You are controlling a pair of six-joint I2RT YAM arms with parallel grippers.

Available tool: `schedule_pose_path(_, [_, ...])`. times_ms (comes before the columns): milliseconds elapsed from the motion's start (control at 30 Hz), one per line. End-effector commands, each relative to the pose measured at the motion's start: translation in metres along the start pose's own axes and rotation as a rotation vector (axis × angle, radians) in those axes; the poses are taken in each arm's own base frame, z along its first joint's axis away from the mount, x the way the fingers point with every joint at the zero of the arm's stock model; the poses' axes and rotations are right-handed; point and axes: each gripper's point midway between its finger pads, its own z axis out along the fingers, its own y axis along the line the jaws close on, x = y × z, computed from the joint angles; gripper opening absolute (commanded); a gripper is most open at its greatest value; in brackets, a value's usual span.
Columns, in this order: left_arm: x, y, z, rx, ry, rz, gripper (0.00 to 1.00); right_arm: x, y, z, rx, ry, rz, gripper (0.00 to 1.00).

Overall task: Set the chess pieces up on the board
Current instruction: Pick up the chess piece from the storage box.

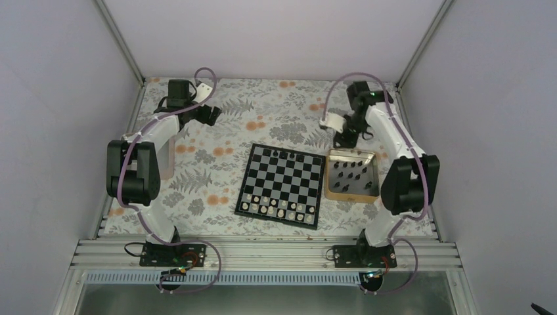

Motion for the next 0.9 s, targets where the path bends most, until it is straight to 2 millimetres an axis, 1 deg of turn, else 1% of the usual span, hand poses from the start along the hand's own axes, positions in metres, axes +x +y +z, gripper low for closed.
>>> schedule_pose_path(0, [-0.01,-0.005,0.003,-0.01,0.001,0.022,1.0,0.057,0.031,0.016,-0.061,0.096,0.067,0.28])
schedule_pose_path(33, [-0.009,-0.006,0.005,-0.012,0.008,0.026,1.0,0.07,0.032,0.012,-0.033,0.109,0.091,0.28])
schedule_pose_path(67, [-0.006,-0.007,0.008,-0.012,0.019,0.031,1.0,0.082,0.033,0.012,-0.023,0.125,0.108,0.28])
schedule_pose_path(133, [-0.005,-0.008,0.013,-0.012,0.035,0.038,1.0,0.1,0.034,0.011,-0.007,0.131,0.143,0.28])
schedule_pose_path(267, [-0.006,-0.008,0.019,-0.024,0.049,0.049,1.0,0.128,0.033,0.012,0.024,0.145,0.195,0.28])
schedule_pose_path(400, [-0.007,-0.011,0.025,-0.023,0.053,0.047,1.0,0.15,0.032,0.024,0.03,0.179,0.229,0.28])
schedule_pose_path(500, [-0.006,-0.014,0.027,-0.027,0.061,0.052,1.0,0.155,0.03,0.033,0.021,0.185,0.242,0.28])
schedule_pose_path(600, [-0.006,-0.014,0.028,-0.041,0.064,0.061,1.0,0.155,0.028,0.041,0.005,0.174,0.246,0.28])
schedule_pose_path(733, [-0.006,-0.015,0.029,-0.053,0.067,0.075,1.0,0.157,0.019,0.05,0.023,0.18,0.256,0.29])
schedule_pose_path(767, [-0.006,-0.016,0.029,-0.053,0.07,0.081,1.0,0.154,0.016,0.051,0.029,0.163,0.252,0.29])
schedule_pose_path(867, [-0.005,-0.02,0.033,-0.053,0.075,0.092,1.0,0.133,0.014,0.054,0.01,0.093,0.22,0.3])
